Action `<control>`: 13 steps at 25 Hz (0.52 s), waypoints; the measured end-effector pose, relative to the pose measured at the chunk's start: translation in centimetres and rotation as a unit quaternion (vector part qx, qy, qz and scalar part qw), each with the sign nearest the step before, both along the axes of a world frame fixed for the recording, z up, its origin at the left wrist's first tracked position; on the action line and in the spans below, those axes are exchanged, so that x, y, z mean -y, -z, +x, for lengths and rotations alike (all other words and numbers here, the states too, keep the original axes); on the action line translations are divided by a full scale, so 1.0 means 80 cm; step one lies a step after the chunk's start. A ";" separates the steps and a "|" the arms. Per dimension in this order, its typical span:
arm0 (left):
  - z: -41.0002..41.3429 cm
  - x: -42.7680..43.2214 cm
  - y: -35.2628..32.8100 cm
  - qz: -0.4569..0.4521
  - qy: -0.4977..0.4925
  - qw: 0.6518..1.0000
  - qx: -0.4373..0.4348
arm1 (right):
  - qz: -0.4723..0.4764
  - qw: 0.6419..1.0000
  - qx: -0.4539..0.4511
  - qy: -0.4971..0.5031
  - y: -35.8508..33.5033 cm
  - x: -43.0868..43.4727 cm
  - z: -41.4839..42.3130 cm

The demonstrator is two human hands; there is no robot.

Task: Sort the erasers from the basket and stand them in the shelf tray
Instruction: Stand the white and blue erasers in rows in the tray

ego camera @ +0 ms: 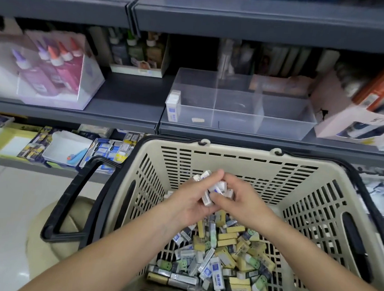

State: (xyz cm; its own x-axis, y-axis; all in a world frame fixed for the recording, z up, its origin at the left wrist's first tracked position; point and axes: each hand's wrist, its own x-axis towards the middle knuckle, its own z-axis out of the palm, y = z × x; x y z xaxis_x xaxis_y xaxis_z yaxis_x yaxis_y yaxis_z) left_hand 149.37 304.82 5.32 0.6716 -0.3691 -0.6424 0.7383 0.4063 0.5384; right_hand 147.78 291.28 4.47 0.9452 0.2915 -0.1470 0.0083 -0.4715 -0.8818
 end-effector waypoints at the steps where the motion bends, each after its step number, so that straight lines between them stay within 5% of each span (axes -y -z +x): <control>1: 0.002 0.000 -0.001 0.007 0.000 1.000 0.003 | -0.011 1.000 0.017 -0.002 -0.003 0.002 0.000; 6: 0.019 -0.015 -0.018 0.066 0.032 0.997 0.029 | -0.080 0.994 0.076 0.023 -0.018 0.006 0.013; 13: 0.050 -0.038 -0.042 0.106 0.064 0.986 0.112 | 0.120 0.986 -0.005 0.115 -0.039 -0.001 0.042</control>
